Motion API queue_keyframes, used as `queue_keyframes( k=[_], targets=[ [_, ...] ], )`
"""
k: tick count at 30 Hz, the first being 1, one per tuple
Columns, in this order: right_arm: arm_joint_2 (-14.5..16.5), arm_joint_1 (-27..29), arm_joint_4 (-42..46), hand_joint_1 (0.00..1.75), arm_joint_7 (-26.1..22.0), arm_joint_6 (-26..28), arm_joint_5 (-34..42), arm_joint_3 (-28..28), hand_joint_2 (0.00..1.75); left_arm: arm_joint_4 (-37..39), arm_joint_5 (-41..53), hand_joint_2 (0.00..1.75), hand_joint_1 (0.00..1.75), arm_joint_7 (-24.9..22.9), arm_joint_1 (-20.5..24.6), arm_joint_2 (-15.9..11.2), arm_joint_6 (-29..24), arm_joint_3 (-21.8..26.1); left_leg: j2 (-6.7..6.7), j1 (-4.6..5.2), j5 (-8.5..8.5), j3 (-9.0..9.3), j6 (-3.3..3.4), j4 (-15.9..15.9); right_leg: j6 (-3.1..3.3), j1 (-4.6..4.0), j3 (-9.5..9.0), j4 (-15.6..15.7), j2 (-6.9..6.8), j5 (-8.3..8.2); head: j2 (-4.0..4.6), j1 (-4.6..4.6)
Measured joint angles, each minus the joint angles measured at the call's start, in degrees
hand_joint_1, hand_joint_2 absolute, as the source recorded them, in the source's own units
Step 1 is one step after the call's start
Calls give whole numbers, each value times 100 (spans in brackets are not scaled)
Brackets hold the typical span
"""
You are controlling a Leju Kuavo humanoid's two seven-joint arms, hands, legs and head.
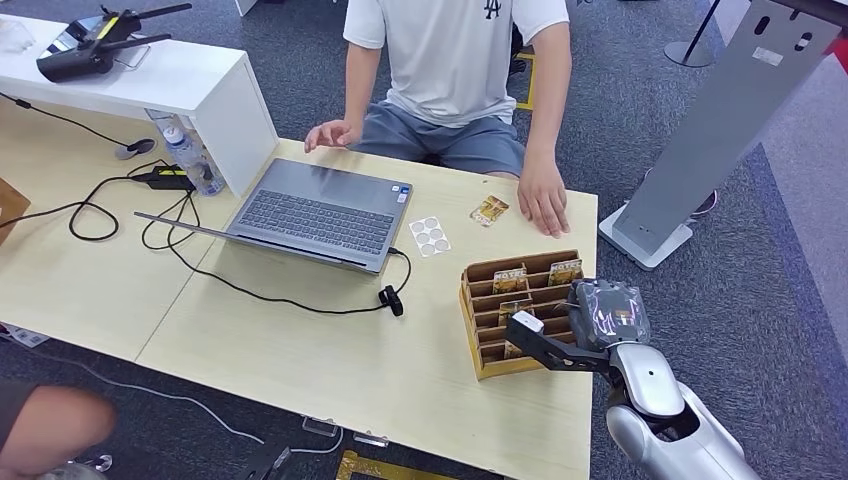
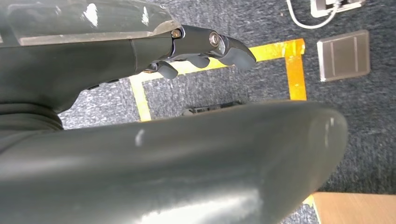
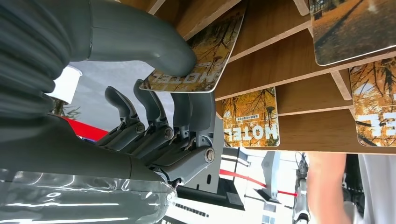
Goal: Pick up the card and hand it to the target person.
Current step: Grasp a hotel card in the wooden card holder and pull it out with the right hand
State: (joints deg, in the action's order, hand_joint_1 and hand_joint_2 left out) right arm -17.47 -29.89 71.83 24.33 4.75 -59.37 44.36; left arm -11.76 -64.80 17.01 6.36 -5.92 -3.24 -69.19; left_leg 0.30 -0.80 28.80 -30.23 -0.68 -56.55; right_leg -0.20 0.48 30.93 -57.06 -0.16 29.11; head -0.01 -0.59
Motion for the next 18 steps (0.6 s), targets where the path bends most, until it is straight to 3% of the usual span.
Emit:
queue_keyframes(
  k=[9,18],
  targets=[
    [-43,26,177,154,63,-57,59,-10,175,0,17,0,0,105,-1,-1,-18,-1,0,0,0,0,0,0,0,0,1,0,0,0,1,1],
    [-274,38,1166,154,407,-364,294,-171,175,0,-30,0,0,26,-6,-20,-38,0,-1,0,0,2,0,0,0,0,1,0,1,0,0,1]
  ],
)
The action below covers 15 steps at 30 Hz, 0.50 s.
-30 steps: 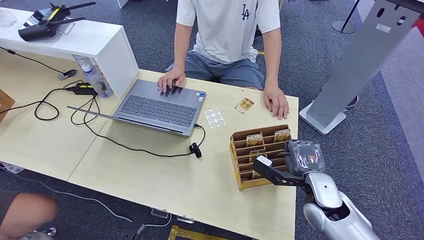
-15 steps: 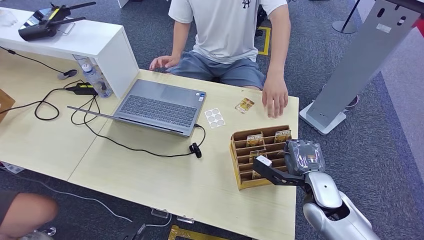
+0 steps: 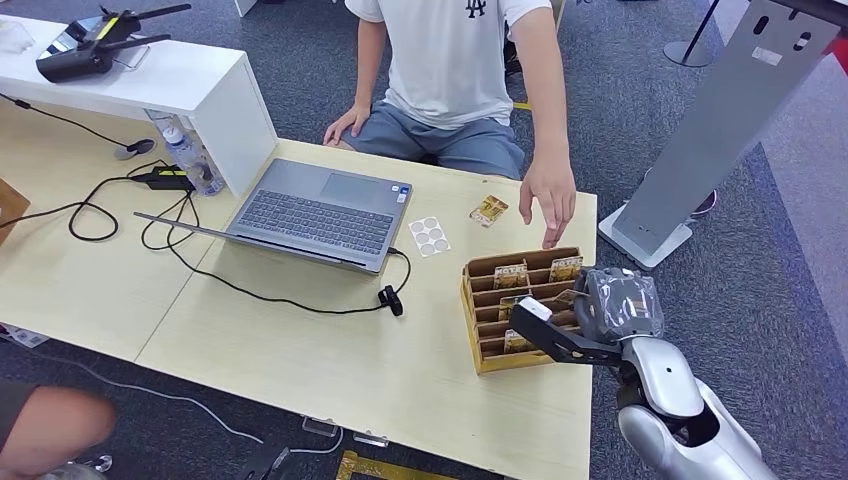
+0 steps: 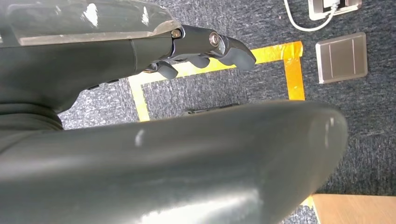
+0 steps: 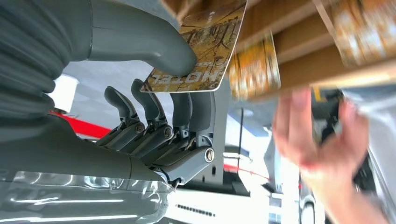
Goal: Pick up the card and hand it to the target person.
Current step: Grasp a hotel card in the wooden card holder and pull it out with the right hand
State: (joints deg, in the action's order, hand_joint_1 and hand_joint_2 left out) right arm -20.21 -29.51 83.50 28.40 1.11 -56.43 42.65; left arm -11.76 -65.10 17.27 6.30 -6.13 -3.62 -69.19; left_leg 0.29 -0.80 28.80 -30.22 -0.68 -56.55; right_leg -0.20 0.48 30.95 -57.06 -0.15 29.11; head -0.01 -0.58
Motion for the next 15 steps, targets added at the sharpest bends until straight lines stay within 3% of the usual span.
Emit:
queue_keyframes(
  k=[6,15],
  targets=[
    [-99,76,935,154,-41,298,-34,-209,175,0,-47,0,0,-15,-6,-6,12,1,0,0,0,1,0,0,0,0,-1,0,0,0,1,-1],
    [82,327,1484,154,-839,1358,-152,-330,175,0,4,0,0,-15,1,2,21,1,0,0,0,-1,0,1,0,0,-1,0,0,0,1,0]
  ],
)
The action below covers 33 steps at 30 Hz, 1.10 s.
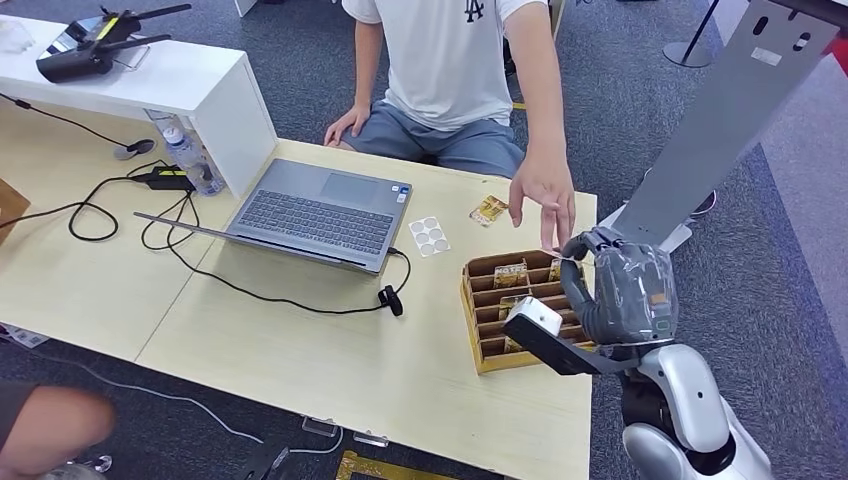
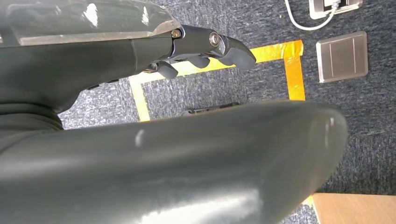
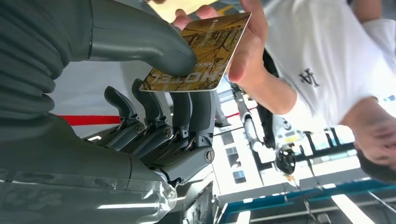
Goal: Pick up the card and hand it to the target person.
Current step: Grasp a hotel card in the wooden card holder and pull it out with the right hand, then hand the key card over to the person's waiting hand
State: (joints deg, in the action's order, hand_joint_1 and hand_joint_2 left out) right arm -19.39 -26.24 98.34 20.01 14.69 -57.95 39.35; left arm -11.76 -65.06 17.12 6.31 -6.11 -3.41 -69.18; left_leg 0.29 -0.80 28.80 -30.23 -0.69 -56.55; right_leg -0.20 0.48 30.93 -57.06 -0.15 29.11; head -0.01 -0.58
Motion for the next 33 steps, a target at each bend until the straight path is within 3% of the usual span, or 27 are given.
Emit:
queue_keyframes(
  k=[11,17,21,25,27,33],
  targets=[
    [527,327,-549,154,-825,1923,-491,-23,175,-1,54,0,0,-1,4,58,58,-2,0,0,0,-1,0,0,0,0,0,0,0,0,-1,-1],
    [757,385,-978,154,-913,2374,-747,-28,175,-2,54,0,0,-1,3,81,88,-3,0,0,0,-1,0,0,0,0,0,0,0,0,-1,0],
    [857,398,-1183,0,-942,2386,-798,-36,175,-2,54,175,0,2,3,86,122,-4,0,0,0,-1,0,0,0,0,0,0,0,0,-1,-1],
    [940,407,-1343,0,-1033,2325,-721,-36,175,-2,75,0,0,34,3,91,173,-4,0,0,0,-2,0,0,0,0,0,0,0,0,-1,-1],
    [974,412,-1410,0,-1282,2203,-83,-37,175,-2,66,0,0,62,3,92,169,-4,0,0,0,-1,0,0,0,0,0,0,0,0,0,-1],
    [1056,437,-1561,0,-2353,1538,3025,-114,175,-2,13,0,0,77,1,93,98,-4,0,0,0,-1,0,0,0,0,0,0,0,0,-1,0]
  ],
)
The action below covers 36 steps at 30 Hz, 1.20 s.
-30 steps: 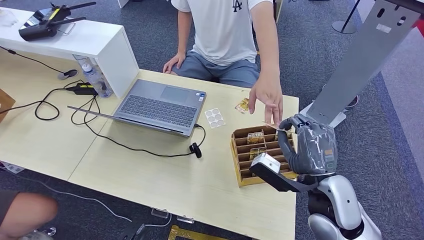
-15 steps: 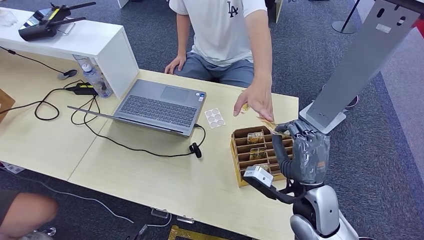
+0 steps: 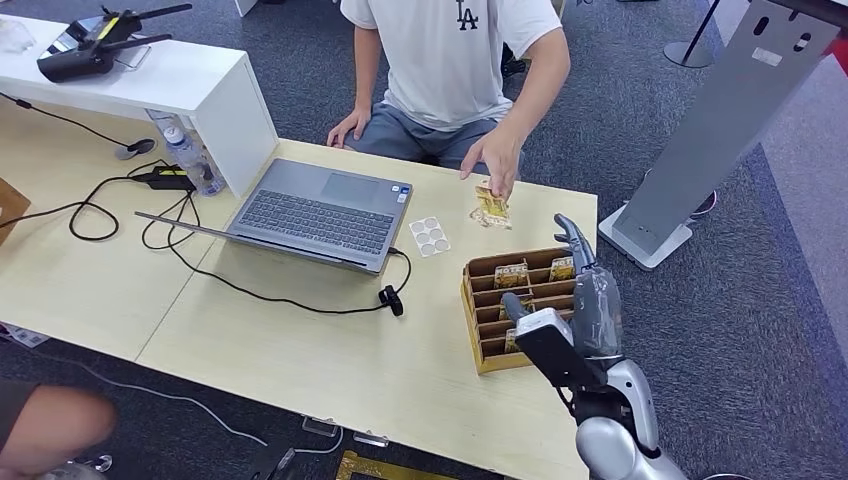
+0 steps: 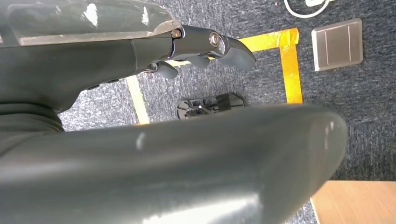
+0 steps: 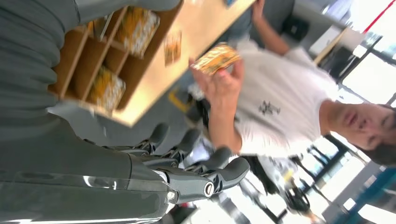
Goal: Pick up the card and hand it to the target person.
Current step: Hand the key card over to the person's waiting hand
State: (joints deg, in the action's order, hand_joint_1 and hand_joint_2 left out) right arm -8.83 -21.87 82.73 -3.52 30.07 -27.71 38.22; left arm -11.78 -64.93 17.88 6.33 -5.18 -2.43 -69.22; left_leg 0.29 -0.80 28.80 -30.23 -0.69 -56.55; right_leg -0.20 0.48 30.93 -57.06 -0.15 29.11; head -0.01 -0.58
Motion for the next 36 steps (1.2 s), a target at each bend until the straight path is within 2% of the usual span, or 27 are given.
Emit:
queue_keyframes(
  k=[2,4,14,20,27,36],
  targets=[
    [14,6,-42,0,-171,-265,807,-49,175,0,-10,0,0,-7,-1,-1,-30,1,0,0,0,1,0,0,0,0,0,0,0,0,1,-1],
    [12,15,-74,0,-156,-454,1281,-84,175,0,-31,0,0,-26,-1,-2,-54,2,0,0,0,1,0,0,0,0,0,0,0,0,1,-1],
    [-214,309,-92,0,502,-1254,2605,-351,175,2,-83,0,0,-96,-6,-13,-103,2,0,0,1,1,0,0,0,0,1,2,0,0,1,-1],
    [-406,558,-31,0,603,-1542,3076,-563,175,1,-92,0,0,-131,-7,-32,-111,3,0,0,1,2,0,0,0,0,1,2,0,0,0,0],
    [-594,888,226,0,603,-1624,3448,-877,175,2,-134,0,0,-177,-8,-42,-109,4,0,0,1,1,0,0,0,0,1,2,0,0,1,0],
    [-672,1226,580,0,591,-1862,3865,-1190,175,1,-124,0,0,-193,-8,-42,-98,4,0,0,1,2,0,0,0,0,0,3,0,0,1,-1]
  ],
)
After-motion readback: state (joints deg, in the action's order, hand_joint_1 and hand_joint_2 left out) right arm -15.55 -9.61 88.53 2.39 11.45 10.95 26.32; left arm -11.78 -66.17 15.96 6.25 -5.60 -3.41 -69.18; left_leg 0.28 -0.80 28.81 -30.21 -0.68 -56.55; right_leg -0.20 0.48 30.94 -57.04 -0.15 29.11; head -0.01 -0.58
